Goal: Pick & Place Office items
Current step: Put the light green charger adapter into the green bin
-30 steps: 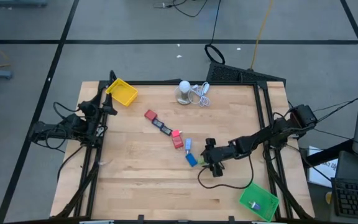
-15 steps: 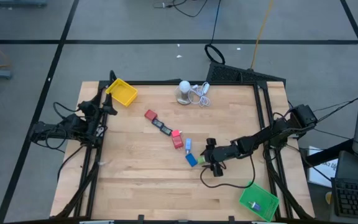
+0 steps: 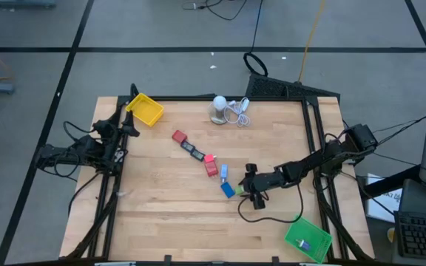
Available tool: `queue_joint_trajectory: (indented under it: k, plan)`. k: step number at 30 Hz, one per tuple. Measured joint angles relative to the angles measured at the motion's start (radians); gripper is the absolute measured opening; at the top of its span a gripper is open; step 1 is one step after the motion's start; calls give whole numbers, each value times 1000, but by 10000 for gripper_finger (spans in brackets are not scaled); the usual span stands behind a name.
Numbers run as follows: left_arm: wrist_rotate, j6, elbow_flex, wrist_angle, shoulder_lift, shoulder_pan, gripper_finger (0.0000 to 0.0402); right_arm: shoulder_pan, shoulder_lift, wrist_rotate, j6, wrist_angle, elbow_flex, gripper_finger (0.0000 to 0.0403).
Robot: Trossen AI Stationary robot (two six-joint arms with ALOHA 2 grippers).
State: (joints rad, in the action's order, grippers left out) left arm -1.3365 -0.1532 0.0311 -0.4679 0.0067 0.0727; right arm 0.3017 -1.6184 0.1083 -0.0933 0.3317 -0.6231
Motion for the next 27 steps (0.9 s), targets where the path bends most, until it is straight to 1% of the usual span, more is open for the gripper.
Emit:
queue_joint_trajectory:
  k: [9, 15, 21, 27]
  plan:
    - [0, 0, 0, 0, 0, 0, 294, 0, 0, -3, 0, 0, 0, 159]
    - [0, 0, 0, 0, 0, 0, 294, 0, 0, -4, -1, 0, 0, 136]
    - [0, 0, 0, 0, 0, 0, 294, -11, 0, -5, -76, 0, 0, 133]
    - [0, 0, 0, 0, 0, 0, 294, -12, 12, -8, -78, -5, 0, 131]
